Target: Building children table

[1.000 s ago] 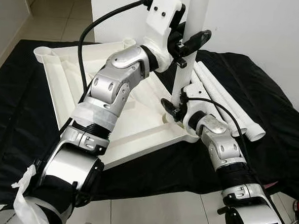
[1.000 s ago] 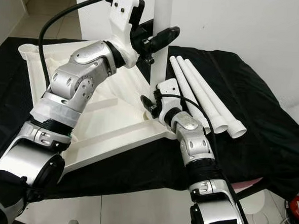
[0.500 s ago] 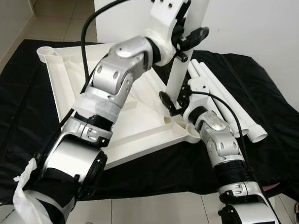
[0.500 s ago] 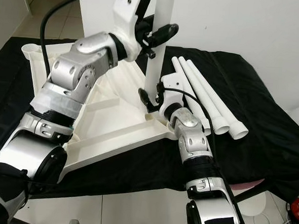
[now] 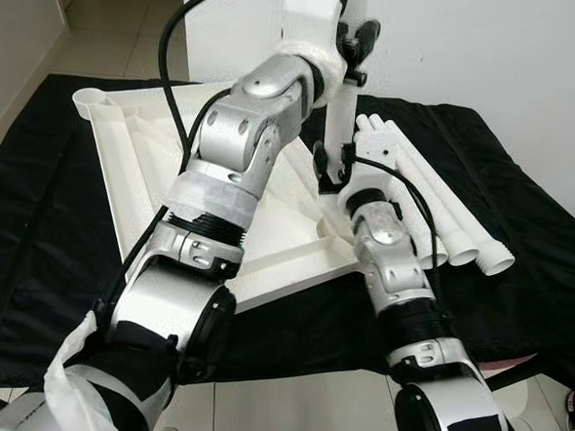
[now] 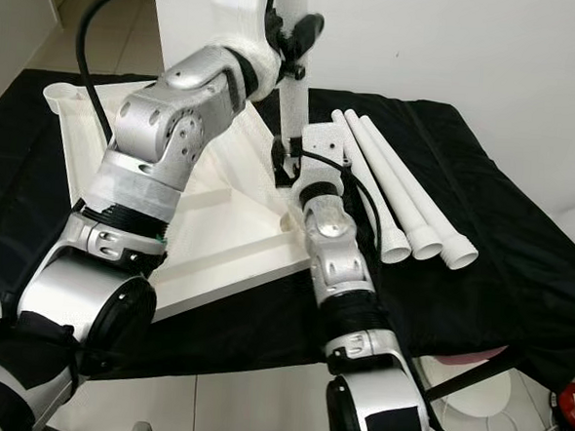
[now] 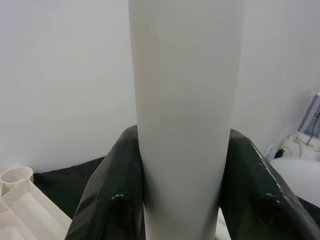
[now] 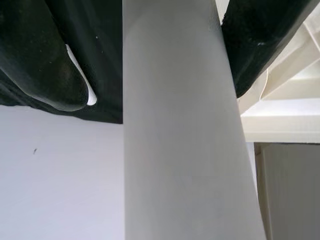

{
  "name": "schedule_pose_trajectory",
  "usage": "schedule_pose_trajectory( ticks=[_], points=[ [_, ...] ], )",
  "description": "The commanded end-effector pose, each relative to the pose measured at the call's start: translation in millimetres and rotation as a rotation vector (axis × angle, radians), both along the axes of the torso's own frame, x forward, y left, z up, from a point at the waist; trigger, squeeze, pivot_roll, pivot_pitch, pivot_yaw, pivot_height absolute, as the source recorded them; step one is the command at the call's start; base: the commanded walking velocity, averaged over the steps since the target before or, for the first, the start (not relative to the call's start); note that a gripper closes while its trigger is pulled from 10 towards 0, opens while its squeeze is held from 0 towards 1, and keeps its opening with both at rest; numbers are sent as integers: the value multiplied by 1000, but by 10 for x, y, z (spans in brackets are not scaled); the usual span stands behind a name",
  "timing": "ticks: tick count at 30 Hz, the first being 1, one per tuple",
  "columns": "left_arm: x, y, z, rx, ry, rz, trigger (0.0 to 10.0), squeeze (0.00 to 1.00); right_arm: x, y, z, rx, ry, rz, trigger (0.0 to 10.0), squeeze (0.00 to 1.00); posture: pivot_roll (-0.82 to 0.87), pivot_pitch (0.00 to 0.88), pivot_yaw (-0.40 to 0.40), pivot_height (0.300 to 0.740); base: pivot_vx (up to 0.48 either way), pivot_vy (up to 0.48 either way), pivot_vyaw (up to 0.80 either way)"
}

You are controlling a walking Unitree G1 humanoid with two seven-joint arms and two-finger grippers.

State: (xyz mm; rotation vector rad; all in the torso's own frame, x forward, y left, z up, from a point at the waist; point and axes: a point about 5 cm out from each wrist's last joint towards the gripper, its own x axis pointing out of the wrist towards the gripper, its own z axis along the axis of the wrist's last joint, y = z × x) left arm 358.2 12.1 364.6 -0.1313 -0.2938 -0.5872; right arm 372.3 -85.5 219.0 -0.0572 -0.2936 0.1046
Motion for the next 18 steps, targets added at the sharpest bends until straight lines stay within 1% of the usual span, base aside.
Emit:
schedule_pose_trajectory(
  ticks=[1,3,4,5,7,12,18],
  points=[
    [-34,-23,85,2,-23,14,10000,0,11,-17,-31,5,7,-26,10000,0,79,0,-72,740,0,0,0],
    [-61,-50,130,1,-38,8,10000,0,-2,93,-77,1,24,-27,10000,0,89,0,-80,740,0,0,0],
    [-61,-50,130,1,-38,8,10000,0,-2,93,-77,1,24,-27,10000,0,89,0,-80,740,0,0,0],
    [-84,-70,155,0,-44,12,10000,0,-4,143,-103,-2,34,-16,10000,0,92,0,-82,740,0,0,0],
    [-103,-87,172,-2,-48,13,10000,0,-3,169,-119,-15,40,-12,10000,0,93,0,-84,740,0,0,0],
    [-148,-129,206,-6,-59,11,10000,0,39,191,-147,-18,59,-30,10000,0,95,0,-86,740,0,0,0],
    [-177,-154,221,-12,-61,3,10000,0,59,176,-131,-15,53,-52,10000,0,93,0,-88,740,0,0,0]
  ],
)
